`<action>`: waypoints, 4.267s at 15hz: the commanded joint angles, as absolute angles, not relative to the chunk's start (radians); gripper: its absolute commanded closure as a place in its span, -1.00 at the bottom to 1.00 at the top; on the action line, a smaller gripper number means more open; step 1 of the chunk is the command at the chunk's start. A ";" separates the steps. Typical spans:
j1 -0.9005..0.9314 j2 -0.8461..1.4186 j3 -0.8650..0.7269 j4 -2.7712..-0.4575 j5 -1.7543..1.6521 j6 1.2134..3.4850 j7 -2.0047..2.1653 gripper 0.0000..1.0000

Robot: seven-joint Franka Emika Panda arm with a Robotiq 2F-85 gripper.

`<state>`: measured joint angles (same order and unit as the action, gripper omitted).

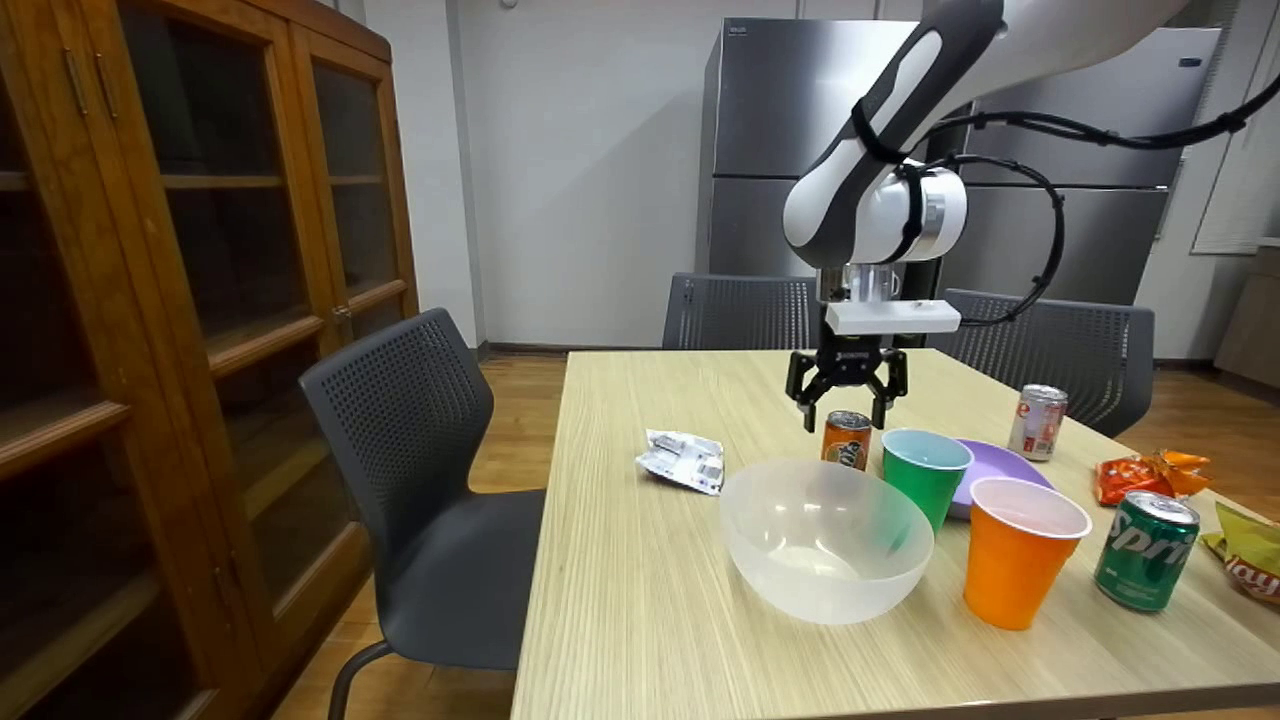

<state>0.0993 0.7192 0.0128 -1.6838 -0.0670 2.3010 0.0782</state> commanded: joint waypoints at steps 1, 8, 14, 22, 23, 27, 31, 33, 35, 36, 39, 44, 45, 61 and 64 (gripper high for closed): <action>0.118 0.745 0.000 -1.635 -0.076 2.261 0.109 -1.00; 0.119 0.740 -0.002 -1.651 -0.075 2.266 0.108 -1.00; 0.119 0.734 -0.007 -1.662 -0.077 2.270 0.109 -1.00; 0.119 0.722 -0.009 -1.668 -0.076 2.265 0.110 0.23; 0.120 0.719 -0.010 -1.670 -0.077 2.267 0.111 0.23; 0.116 0.692 -0.008 -1.677 -0.070 2.253 0.114 0.23; 0.105 0.652 -0.008 -1.671 -0.055 2.224 0.128 0.23; 0.099 0.627 -0.012 -1.670 -0.053 2.199 0.137 0.23; 0.094 0.601 -0.023 -1.672 -0.055 2.181 0.151 0.23; 0.089 0.590 -0.029 -1.673 -0.055 2.171 0.157 0.23; 0.073 0.571 -0.047 -1.667 -0.057 2.140 0.169 0.23; 0.024 0.591 -0.070 -1.615 -0.057 2.082 0.146 0.23; 0.015 0.600 -0.073 -1.603 -0.057 2.073 0.142 0.23; -0.045 0.834 -0.070 -1.331 -0.038 1.965 0.121 0.23; -0.043 0.883 -0.066 -1.265 -0.038 1.939 0.116 0.23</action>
